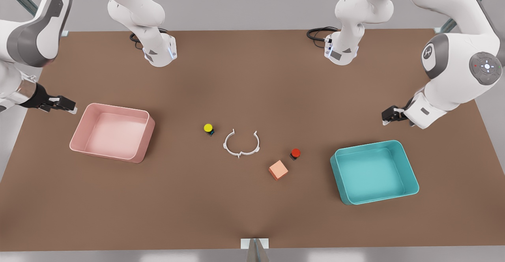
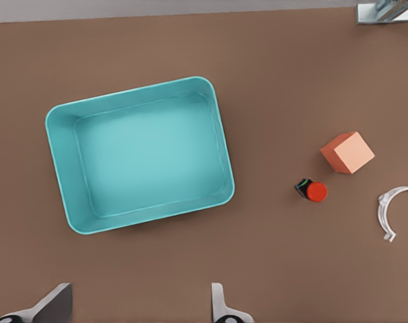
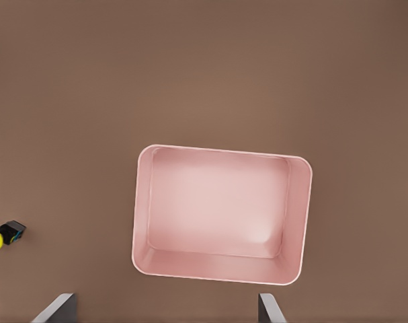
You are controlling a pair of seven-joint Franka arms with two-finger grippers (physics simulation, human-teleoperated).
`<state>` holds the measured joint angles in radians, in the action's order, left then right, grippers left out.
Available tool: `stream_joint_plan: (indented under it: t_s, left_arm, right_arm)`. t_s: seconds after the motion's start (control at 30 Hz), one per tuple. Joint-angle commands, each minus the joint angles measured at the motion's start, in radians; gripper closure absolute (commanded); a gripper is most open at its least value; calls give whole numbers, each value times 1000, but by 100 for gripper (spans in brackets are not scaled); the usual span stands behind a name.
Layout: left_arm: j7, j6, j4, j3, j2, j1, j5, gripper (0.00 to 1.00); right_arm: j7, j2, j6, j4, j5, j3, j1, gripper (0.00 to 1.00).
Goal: Place the red button in the blue storage box with the left arm, and place the yellow button in the pink storage box with the right arm
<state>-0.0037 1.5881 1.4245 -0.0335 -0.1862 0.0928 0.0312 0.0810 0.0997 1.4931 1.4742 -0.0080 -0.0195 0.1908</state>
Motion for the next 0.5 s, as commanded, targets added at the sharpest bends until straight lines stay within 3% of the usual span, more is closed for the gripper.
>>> stream_joint_plan:
  t_s: [0.0, 0.07, 0.13, 0.2, 0.33, 0.47]
  left_arm:
    - [-53, 10, -1, 0, -2, 1, 4, 0]
    - [-45, 21, -9, 11, -71, 140, -14, 0]
    - [-137, 168, -1, 12, -168, 332, -8, 0]
    - [-131, 335, 10, 12, -280, 423, -17, 0]
    - [85, 693, 218, 12, -331, 430, -10, 0]
    - [88, 825, 223, 12, -430, 429, -10, 0]
  right_arm:
    - [26, 0, 1, -2, 6, 0, -4, 0]
    - [23, 0, 1, -2, 8, -2, -5, 0]
    - [22, 0, 2, -2, 8, -2, -5, 0]
    - [14, 0, 2, -2, 8, -5, -8, 0]
    - [-13, -1, 21, 1, 8, -23, -13, 0]
    - [-96, 25, 128, 57, 11, -168, -16, 1]
